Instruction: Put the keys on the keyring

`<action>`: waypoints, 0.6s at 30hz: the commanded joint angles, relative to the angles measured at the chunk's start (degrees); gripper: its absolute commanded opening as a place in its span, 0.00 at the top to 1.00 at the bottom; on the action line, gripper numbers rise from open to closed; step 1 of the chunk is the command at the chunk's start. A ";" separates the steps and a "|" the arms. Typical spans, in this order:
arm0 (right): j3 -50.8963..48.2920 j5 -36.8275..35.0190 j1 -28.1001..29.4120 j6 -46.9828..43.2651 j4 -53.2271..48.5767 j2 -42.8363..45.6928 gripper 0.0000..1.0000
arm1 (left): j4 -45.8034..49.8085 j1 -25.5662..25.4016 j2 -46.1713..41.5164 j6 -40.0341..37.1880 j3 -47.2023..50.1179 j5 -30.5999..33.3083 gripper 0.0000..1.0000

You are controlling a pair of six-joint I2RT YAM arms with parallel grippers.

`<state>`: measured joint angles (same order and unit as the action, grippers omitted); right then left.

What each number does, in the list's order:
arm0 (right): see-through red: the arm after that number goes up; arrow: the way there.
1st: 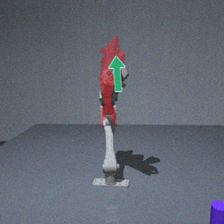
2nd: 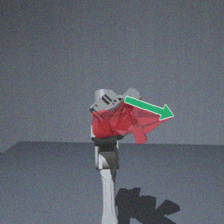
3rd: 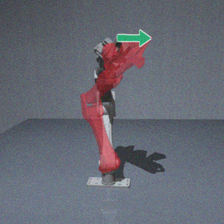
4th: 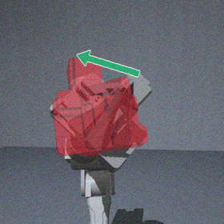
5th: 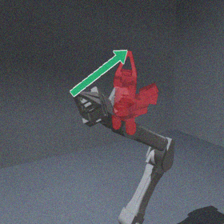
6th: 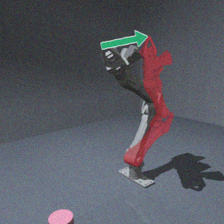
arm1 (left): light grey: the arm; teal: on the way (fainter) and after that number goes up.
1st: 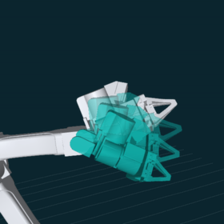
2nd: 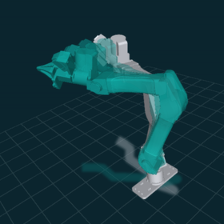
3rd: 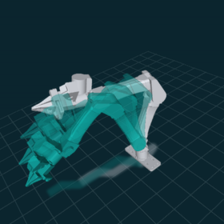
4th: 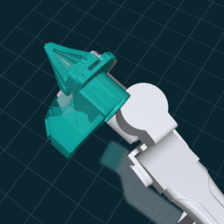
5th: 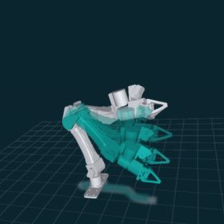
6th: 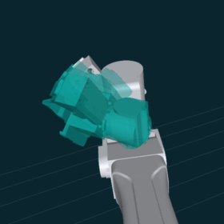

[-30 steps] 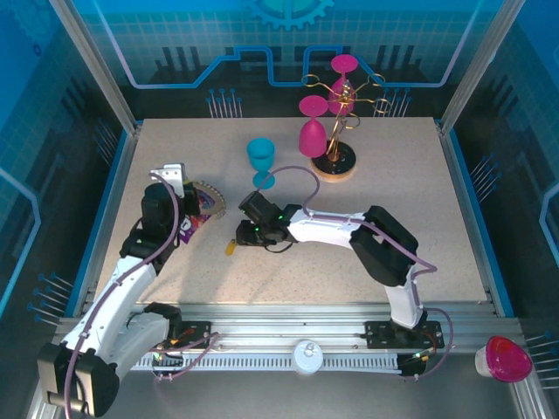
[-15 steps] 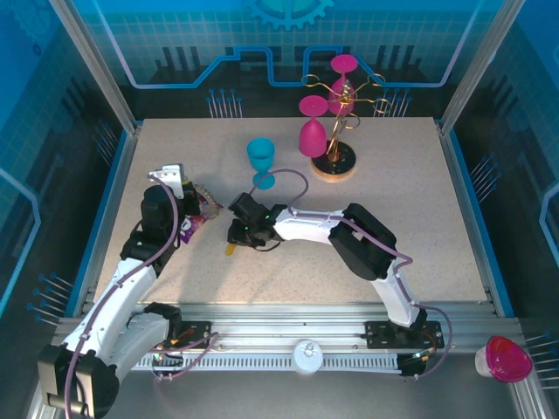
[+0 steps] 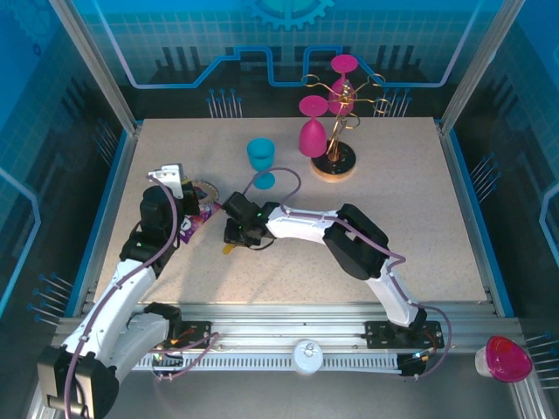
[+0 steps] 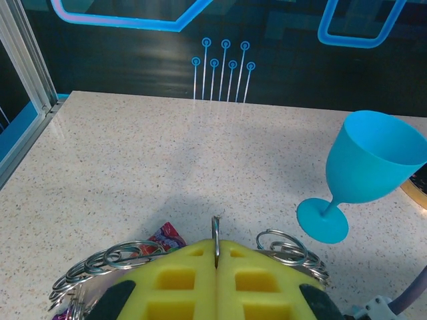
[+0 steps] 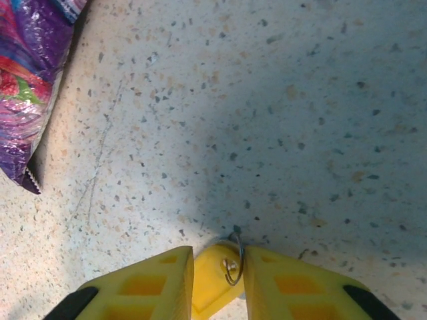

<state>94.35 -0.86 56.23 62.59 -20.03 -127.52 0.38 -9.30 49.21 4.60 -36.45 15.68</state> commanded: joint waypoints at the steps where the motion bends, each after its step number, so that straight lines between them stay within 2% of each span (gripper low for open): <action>1: 2.47 -0.96 0.99 0.08 -3.64 -2.49 0.79 | -3.90 0.52 -1.31 0.70 0.48 0.54 1.00; 11: 4.30 -1.52 0.99 -1.21 -5.89 -2.87 1.00 | -4.03 0.56 -1.47 0.42 0.59 0.29 1.00; 14: 3.88 -2.11 1.07 -2.51 -6.25 -1.31 1.00 | -3.99 0.51 -1.40 0.28 0.66 0.27 1.00; 18: -1.18 -4.59 1.25 -6.74 -5.52 5.45 1.00 | -3.99 0.51 -1.70 -0.40 0.83 -0.20 1.00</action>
<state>96.05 -2.42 56.62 59.64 -23.40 -128.20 -0.34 -9.30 48.99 4.56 -36.14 15.66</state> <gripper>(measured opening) 0.058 0.049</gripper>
